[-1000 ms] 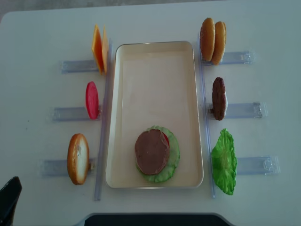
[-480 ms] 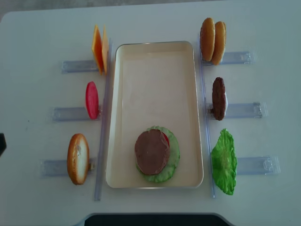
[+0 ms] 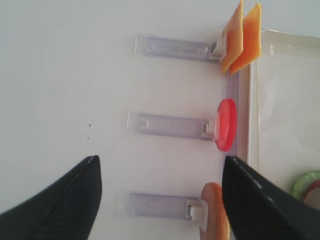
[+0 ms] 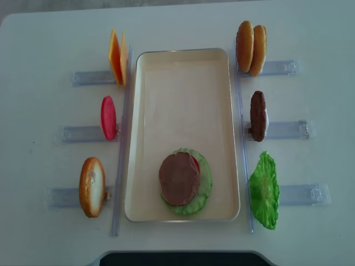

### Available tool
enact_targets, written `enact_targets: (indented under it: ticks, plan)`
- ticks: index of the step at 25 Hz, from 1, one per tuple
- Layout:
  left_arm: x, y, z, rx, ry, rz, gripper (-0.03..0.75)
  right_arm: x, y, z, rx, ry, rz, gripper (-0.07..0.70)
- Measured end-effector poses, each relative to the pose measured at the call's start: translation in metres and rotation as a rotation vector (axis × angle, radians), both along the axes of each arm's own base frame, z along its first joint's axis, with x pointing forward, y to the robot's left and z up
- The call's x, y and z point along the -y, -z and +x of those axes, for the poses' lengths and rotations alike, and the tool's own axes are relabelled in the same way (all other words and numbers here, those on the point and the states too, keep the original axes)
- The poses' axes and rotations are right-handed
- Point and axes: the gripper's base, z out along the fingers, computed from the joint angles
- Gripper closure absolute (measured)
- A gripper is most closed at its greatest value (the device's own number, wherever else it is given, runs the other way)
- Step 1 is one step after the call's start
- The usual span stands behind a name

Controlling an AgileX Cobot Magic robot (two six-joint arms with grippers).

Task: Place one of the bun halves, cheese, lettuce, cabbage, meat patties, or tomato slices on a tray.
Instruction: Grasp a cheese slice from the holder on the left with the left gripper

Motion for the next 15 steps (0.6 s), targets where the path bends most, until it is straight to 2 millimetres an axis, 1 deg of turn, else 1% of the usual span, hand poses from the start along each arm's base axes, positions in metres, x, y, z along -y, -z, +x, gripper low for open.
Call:
enact_targets:
  ticks: [3, 6, 9, 13, 15]
  plan:
    - [-0.007, -0.006, 0.040, -0.016, -0.001, 0.000, 0.142, 0.000, 0.000, 0.000, 0.000, 0.000, 0.000, 0.090]
    - [-0.013, -0.003, 0.078, -0.043, -0.012, -0.009, 0.142, 0.000, 0.000, 0.000, 0.000, 0.000, 0.000, 0.090]
    - [-0.019, 0.009, 0.115, -0.082, -0.018, -0.020, 0.143, 0.000, 0.000, 0.000, 0.000, 0.000, 0.000, 0.090]
    - [-0.024, 0.030, 0.152, -0.132, -0.018, -0.038, 0.166, 0.000, 0.000, 0.000, 0.000, 0.000, 0.000, 0.090]
    - [-0.027, 0.039, 0.165, -0.151, -0.020, -0.033, 0.170, 0.000, 0.000, 0.000, 0.000, 0.000, 0.000, 0.090]
